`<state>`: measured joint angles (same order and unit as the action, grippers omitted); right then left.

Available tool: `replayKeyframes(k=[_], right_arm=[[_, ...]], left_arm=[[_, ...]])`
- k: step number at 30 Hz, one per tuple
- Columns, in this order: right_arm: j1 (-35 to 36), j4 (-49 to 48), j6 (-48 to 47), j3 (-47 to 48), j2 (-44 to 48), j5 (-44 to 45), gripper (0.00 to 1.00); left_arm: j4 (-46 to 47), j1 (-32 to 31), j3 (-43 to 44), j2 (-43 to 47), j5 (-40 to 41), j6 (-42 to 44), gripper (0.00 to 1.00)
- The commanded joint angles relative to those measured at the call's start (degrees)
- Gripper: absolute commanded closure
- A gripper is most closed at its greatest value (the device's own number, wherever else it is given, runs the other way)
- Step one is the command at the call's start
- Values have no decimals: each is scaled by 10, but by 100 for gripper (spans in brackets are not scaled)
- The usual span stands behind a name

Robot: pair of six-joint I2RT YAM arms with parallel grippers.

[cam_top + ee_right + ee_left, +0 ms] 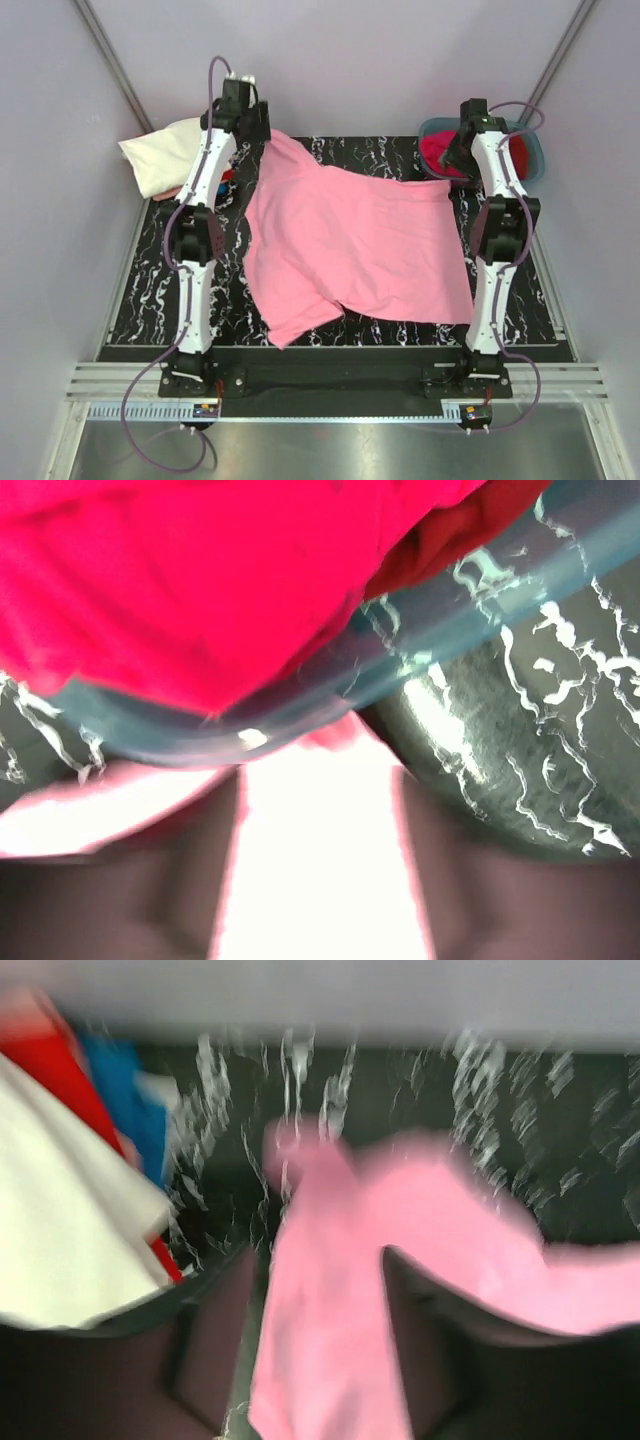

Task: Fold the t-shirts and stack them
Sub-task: Flatten the tshirt out

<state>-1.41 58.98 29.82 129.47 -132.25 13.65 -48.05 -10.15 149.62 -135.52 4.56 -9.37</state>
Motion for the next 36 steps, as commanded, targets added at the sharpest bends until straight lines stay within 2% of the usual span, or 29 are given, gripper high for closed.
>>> replayKeyframes(k=[1,2,3,5,7,11,13,15,17,18,19,20,22,23,25,26,30,36], right_arm=[[-5,59,8,101,11,-17,17],[-5,56,6,81,22,-24,13],[-4,36,6,58,37,-27,11],[-4,5,9,-27,99,-45,9],[-3,-36,13,-80,164,-60,4],[5,-57,9,-185,244,-77,0],[9,-56,6,-222,288,-78,0],[11,-74,1,-300,322,-98,0],[11,-97,-3,-389,373,-121,0],[11,-103,-4,-418,390,-128,0],[11,-109,-4,-446,420,-132,0],[25,-121,-4,-501,436,-148,0],[30,-134,-1,-553,476,-161,0],[33,-144,2,-598,488,-176,1],[42,-155,9,-638,523,-191,1],[47,-166,15,-669,533,-204,2],[74,-173,26,-710,572,-212,2],[77,-164,23,-726,596,-216,1]], left_arm=[[50,6,-85,60,-81,-45,28],[78,4,-151,79,-91,-48,23],[81,2,-173,110,-91,-49,16],[53,-6,-187,131,-78,-48,13],[27,-11,-193,162,-69,-51,2],[-19,-16,-253,241,-47,-64,1],[-22,-20,-338,306,-27,-80,1],[-25,-22,-410,381,-13,-99,1],[-28,-24,-530,434,-9,-132,1],[-26,-25,-574,490,-10,-144,2],[-22,-29,-666,519,-18,-170,2],[-10,-32,-708,547,-24,-184,5],[-6,-49,-787,621,-35,-219,8],[-6,-57,-852,643,-38,-232,11],[-4,-85,-919,705,-41,-272,15],[1,-94,-981,742,-42,-286,19],[30,-131,-1098,815,-68,-362,26],[38,-173,-1160,852,-53,-413,32]])
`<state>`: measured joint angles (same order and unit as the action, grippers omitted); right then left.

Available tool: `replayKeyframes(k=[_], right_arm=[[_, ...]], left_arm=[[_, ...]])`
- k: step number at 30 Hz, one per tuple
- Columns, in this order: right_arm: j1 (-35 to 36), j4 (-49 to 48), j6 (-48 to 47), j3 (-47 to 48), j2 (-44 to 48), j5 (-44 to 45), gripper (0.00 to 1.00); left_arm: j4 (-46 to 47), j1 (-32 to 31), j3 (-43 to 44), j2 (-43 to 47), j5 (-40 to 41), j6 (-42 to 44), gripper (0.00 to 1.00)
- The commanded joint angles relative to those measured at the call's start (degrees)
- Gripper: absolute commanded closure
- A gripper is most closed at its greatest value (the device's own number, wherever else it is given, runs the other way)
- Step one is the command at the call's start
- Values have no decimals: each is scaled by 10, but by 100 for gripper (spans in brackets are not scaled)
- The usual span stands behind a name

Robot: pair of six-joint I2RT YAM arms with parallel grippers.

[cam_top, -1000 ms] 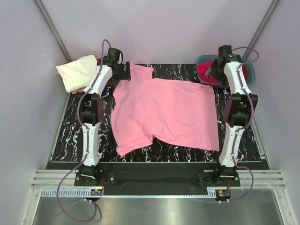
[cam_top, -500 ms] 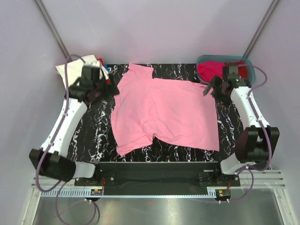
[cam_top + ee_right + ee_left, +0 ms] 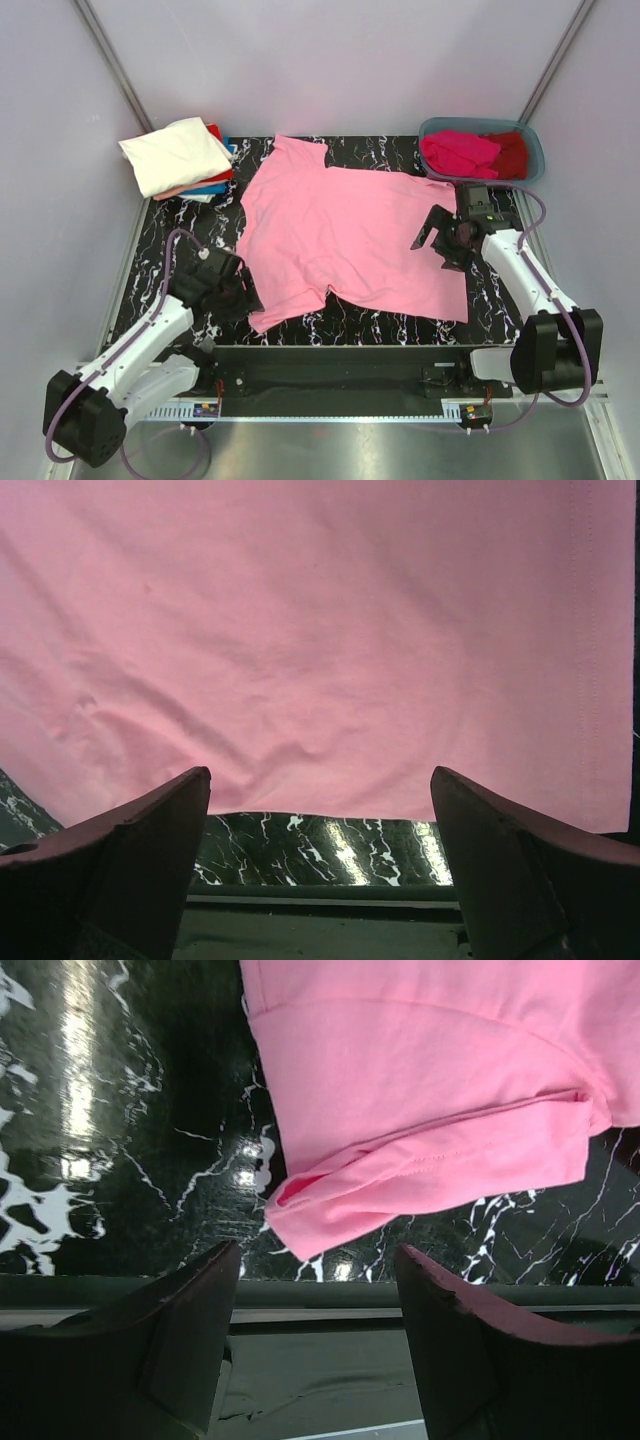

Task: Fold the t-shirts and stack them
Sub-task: Flatten the tshirt out, then fold the tshirt

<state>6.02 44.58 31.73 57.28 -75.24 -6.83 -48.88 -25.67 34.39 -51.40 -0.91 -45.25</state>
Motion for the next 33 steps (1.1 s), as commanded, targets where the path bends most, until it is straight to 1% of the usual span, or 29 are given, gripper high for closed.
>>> replayKeyframes(k=[1,5,8,14,20,23,24,27,28,30,31,33], right_arm=[[3,-20,4,-5,26,-13,1],[3,-21,0,-11,27,-20,1],[3,-22,-4,-20,29,-16,1],[3,-32,-11,-36,27,-17,1],[3,-38,-17,-45,19,-16,1],[3,-42,-18,-46,12,-14,1],[3,-42,-18,-47,11,-13,1],[3,-46,-18,-52,7,-13,1],[3,-47,-19,-52,6,-13,2],[3,-49,-18,-60,5,-19,1],[2,-55,-18,-63,6,-22,1],[3,-57,-15,-70,1,-23,1]], left_arm=[[56,-21,-18,9,0,-59,35],[72,-27,-38,-4,8,-65,39],[73,-27,-44,-5,42,-67,42],[84,-32,-56,-19,75,-73,44],[121,-33,-81,-23,72,-70,48],[134,-34,-84,-29,71,-64,52],[142,-33,-86,-32,68,-63,56],[152,-33,-87,-40,65,-61,62],[154,-33,-87,-41,65,-59,69],[158,-33,-85,-40,67,-56,76],[160,-33,-82,-36,67,-54,86],[159,-33,-79,-29,67,-47,97]])
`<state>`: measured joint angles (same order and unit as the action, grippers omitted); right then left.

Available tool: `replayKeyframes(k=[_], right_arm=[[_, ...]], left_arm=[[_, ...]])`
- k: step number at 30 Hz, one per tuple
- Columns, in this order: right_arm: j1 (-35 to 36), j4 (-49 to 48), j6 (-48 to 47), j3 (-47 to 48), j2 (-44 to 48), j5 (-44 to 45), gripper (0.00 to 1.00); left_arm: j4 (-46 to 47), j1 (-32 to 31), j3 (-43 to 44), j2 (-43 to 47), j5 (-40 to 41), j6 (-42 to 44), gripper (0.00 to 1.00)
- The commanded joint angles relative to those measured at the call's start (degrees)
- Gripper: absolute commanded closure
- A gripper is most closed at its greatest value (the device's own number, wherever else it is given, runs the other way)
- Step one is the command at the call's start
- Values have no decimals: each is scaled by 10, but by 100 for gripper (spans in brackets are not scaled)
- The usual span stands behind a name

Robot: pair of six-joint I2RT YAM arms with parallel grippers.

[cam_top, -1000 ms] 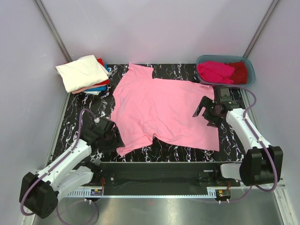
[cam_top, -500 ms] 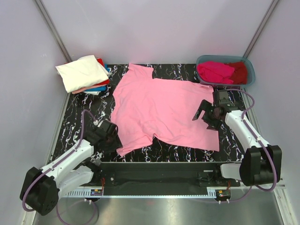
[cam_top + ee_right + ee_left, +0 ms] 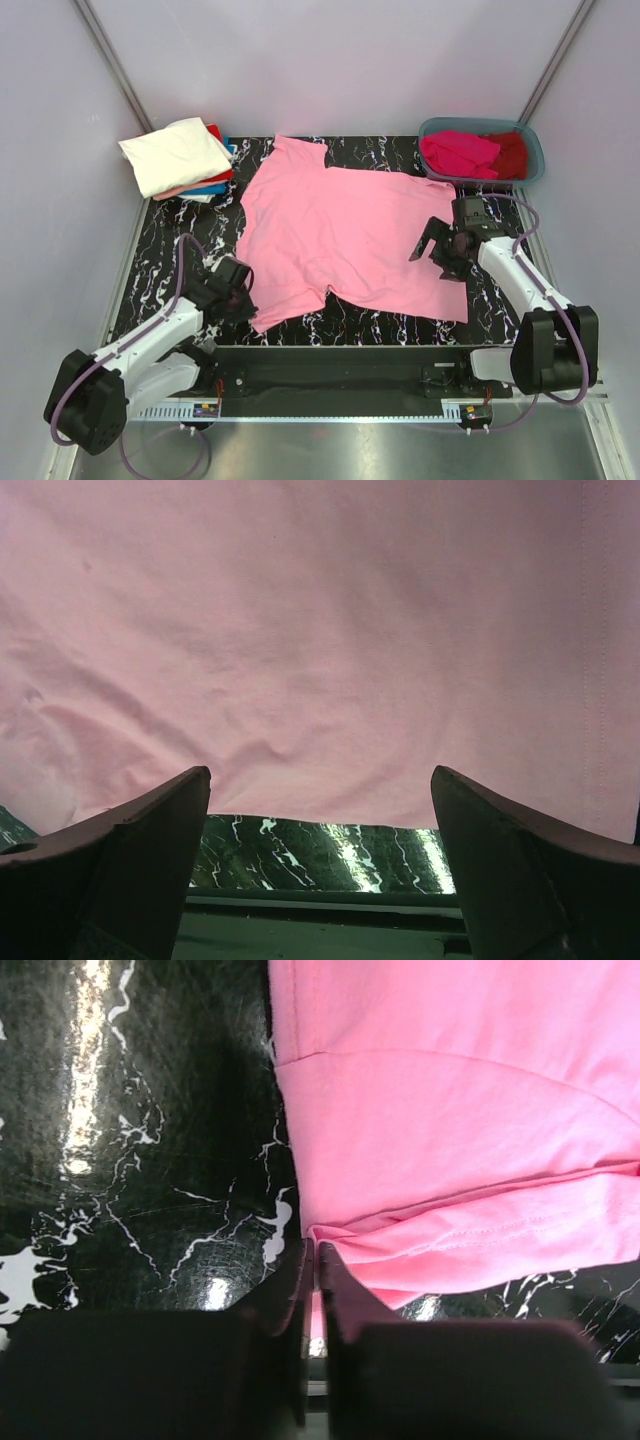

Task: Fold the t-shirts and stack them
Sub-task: Fold the tshirt

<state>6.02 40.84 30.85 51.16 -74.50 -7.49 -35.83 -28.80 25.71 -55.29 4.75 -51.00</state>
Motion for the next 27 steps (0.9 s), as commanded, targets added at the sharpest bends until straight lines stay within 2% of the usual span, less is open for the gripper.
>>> replayKeyframes(k=[1,6,10,15,22,25,27], right_arm=[[3,-20,1,-13,-9,-14,1],[-4,-18,36,-29,-14,-8,0],[-21,-24,56,-51,-15,-2,0],[-57,-37,54,-60,-48,-15,0],[-109,-52,29,-40,-108,-31,0],[-120,-32,17,-28,-86,-26,1],[-129,-17,25,-36,-28,-6,1]], left_arm=[[25,-2,12,23,13,11,100],[-78,-2,84,90,48,13,100],[-125,-1,119,157,54,0,100],[-186,-1,165,182,72,-4,100],[-218,-1,179,193,75,-2,99],[-222,-1,182,197,75,-3,98],[-222,-1,181,198,77,-3,98]])
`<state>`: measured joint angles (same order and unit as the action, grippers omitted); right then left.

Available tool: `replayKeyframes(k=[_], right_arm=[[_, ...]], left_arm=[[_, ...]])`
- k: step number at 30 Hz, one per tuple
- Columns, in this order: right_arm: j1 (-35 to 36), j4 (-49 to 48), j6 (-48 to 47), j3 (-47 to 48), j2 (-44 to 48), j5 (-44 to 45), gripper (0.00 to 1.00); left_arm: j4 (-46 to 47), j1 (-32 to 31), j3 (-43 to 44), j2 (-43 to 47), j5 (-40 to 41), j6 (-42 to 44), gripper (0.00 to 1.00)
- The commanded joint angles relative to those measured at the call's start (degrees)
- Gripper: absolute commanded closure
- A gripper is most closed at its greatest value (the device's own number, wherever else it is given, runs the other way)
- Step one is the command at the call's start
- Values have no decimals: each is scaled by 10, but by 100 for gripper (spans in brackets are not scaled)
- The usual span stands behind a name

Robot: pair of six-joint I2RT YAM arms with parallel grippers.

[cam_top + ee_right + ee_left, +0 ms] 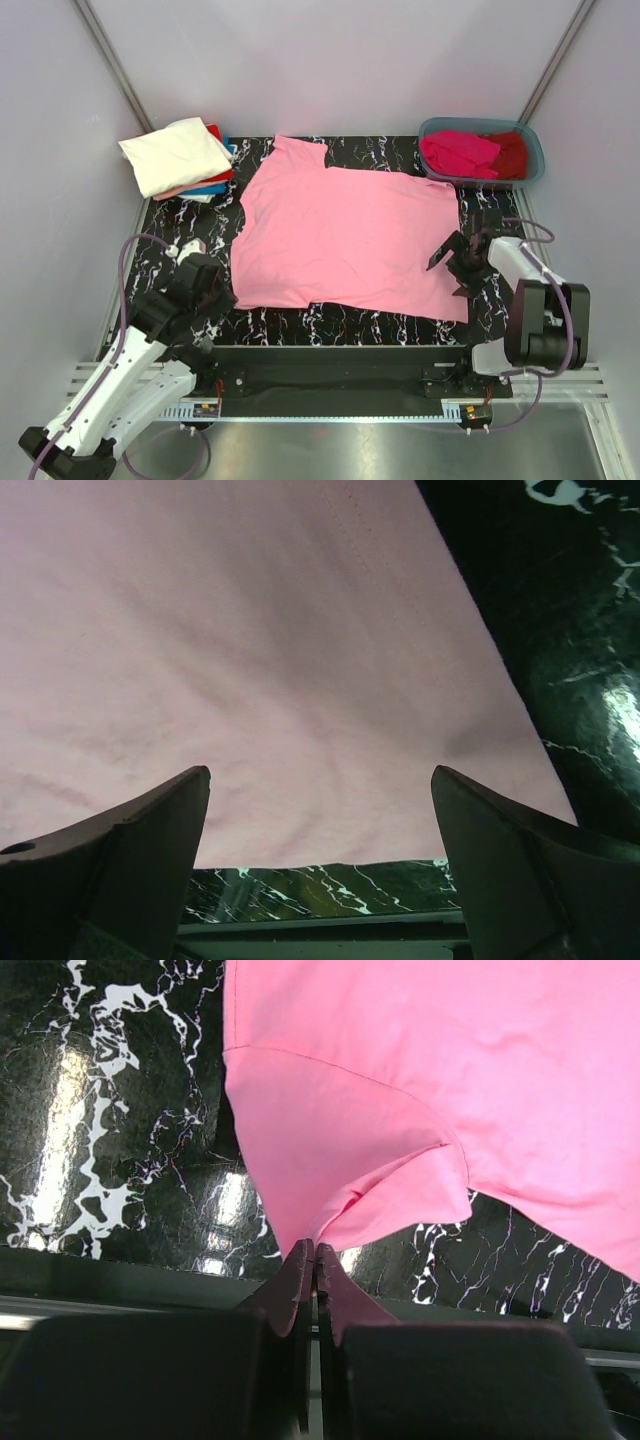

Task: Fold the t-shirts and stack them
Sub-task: Fold the tshirt

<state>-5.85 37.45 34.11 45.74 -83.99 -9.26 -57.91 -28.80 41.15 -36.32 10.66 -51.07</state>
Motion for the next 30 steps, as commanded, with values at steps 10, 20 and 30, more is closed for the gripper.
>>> replayKeyframes(k=[10,20,30], right_arm=[[-39,142,115,-3,287,80,8],[-34,165,130,-145,412,-16,2],[-35,115,165,-164,295,7,0]], left_arm=[[-2,-1,27,18,20,-6,98],[47,-1,4,27,-17,-8,98],[82,-1,-27,32,-49,-1,98]])
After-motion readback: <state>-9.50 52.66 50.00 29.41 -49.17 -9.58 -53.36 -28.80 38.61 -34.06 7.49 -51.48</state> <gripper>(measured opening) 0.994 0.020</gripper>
